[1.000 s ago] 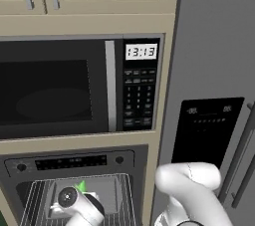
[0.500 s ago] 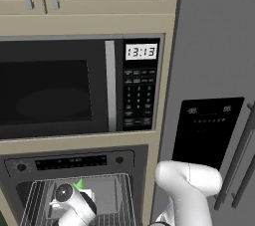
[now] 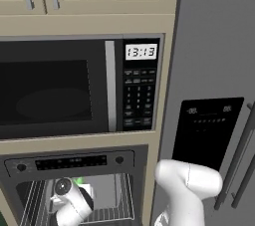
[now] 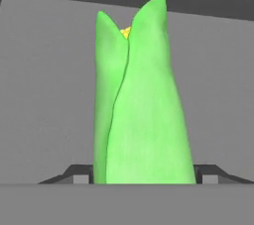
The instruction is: Place the corn on the rack of the oven.
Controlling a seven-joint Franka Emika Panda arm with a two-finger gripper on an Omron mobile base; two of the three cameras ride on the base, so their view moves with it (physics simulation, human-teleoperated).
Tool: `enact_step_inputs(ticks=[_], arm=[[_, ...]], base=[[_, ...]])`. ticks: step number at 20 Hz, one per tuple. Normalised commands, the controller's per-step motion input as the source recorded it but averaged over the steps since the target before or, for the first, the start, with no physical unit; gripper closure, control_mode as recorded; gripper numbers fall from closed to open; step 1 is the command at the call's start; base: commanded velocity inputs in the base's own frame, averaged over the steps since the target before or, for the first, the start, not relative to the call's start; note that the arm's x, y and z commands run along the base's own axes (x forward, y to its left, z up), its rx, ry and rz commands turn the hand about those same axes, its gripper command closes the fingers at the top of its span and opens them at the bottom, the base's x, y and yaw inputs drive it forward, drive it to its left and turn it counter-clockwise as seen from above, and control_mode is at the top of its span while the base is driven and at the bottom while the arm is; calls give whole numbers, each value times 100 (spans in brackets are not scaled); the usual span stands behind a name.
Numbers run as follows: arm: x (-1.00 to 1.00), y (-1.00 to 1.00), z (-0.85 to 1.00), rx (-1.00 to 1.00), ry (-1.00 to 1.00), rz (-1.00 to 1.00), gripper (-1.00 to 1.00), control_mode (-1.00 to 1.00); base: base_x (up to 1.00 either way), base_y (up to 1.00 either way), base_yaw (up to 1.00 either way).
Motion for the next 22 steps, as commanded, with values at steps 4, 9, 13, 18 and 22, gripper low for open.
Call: enact_step_inputs(ticks=[4,9,13,18,22], arm=[[0,14,-14,0,0,0,-100,-100],[-16,9,0,0,-4,0,-100,-100],[-21,1,24,-1,-4,0,-100,-100],[-32,0,74,0,0,-4,-100,-100],[-60,0,83,0,0,-10,-100,-100]], base=[[0,0,0],[0,0,0],[0,0,0],[0,0,0],[0,0,0]])
